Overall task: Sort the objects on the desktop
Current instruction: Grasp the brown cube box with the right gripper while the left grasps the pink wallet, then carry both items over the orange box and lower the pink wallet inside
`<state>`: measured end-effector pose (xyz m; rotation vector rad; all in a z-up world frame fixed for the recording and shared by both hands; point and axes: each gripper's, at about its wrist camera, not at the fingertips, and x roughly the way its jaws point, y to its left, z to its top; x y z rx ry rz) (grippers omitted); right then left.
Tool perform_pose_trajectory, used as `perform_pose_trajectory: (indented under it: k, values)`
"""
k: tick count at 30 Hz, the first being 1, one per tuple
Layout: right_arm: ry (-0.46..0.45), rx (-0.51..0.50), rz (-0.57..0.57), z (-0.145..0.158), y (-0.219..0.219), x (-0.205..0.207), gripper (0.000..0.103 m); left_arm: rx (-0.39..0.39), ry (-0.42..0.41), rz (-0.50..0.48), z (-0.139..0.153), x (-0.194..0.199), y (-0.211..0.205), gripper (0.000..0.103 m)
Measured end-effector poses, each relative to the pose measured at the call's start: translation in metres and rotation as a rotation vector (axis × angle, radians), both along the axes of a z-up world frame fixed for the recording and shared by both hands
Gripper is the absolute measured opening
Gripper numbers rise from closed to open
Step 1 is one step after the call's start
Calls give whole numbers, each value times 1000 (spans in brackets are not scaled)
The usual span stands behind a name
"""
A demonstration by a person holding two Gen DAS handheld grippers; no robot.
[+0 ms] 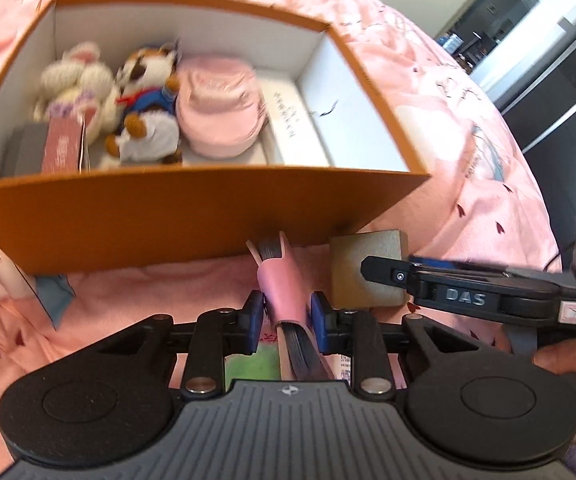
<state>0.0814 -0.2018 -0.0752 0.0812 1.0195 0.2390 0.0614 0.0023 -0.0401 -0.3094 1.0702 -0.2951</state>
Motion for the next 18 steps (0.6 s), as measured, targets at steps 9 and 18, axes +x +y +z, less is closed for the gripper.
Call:
perform_pose_trajectory:
  k: [9,18]
  values:
    - [38,-38,1,-13,-17,16,50,4,-91,-32,41,-9,1,24]
    - [22,11,12,4,-25,6,50,-19,-146,-34,81,-10,13,24]
